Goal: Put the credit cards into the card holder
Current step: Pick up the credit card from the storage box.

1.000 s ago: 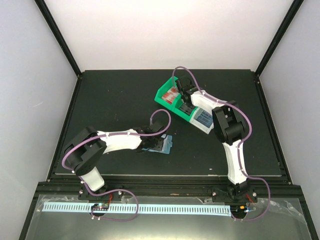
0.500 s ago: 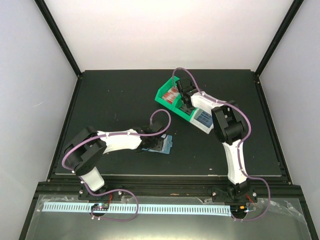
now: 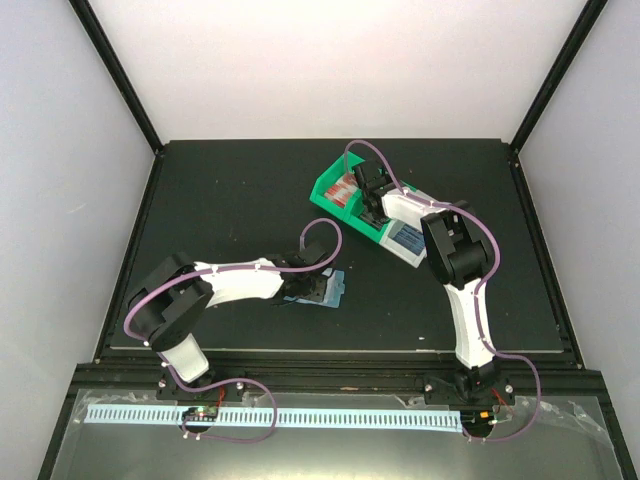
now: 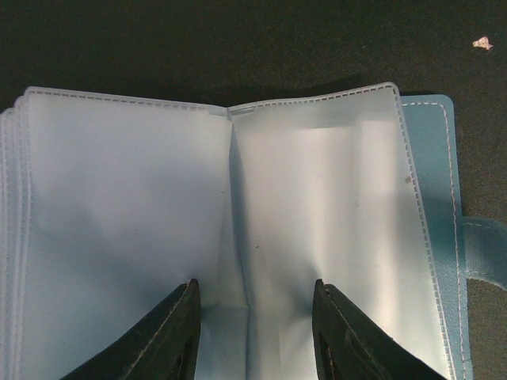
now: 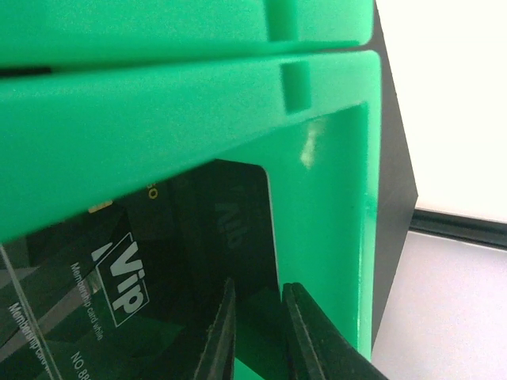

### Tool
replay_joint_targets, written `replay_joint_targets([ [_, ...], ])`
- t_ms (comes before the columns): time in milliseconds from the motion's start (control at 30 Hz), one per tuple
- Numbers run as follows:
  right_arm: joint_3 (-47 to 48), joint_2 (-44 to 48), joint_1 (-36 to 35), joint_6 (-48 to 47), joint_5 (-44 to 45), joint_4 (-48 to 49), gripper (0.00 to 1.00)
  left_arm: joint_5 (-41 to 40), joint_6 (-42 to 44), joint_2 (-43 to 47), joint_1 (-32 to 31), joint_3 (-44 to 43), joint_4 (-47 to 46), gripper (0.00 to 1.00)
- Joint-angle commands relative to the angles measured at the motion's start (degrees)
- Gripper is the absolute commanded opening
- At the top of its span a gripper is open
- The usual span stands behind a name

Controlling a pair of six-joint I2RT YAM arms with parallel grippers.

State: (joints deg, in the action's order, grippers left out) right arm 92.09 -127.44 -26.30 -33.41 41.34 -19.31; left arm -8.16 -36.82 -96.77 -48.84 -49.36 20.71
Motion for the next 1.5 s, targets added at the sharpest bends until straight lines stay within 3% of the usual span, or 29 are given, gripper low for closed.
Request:
replay_joint_targets([
  [0,-0.8,-1.3,0.3,-0.8,1.3,1.6,0.21,1.7,-1.2,-7.4,1.1,4.7,4.2,0.4],
  [567,1.0,1.8,0.2,2.3,3.3,-0.2,0.43,2.0,-0.8,-8.3,1.1,4.2,4.0,0.4],
  [700,1.7,1.0,0.2,3.3,0.8,-2.7,0.44,2.1,-0.8,-8.6,1.1,4.0,4.1,0.39],
  [1067,4.6,-3.2,0.7,2.3,-0.7,-3.8,0.23,1.9,-0.8,-8.2,1.1,4.3,4.4,0.39],
  [1200,5.5,-3.7,1.0,2.3,-1.7,-4.1,0.05,1.9,-0.8,-8.0,1.1,4.3,4.2,0.39],
  [1467,4.2,0.8,0.9,3.6,-4.1,-4.1,0.01,2.2,-0.6,-7.9,1.1,3.8,4.3,0.39],
])
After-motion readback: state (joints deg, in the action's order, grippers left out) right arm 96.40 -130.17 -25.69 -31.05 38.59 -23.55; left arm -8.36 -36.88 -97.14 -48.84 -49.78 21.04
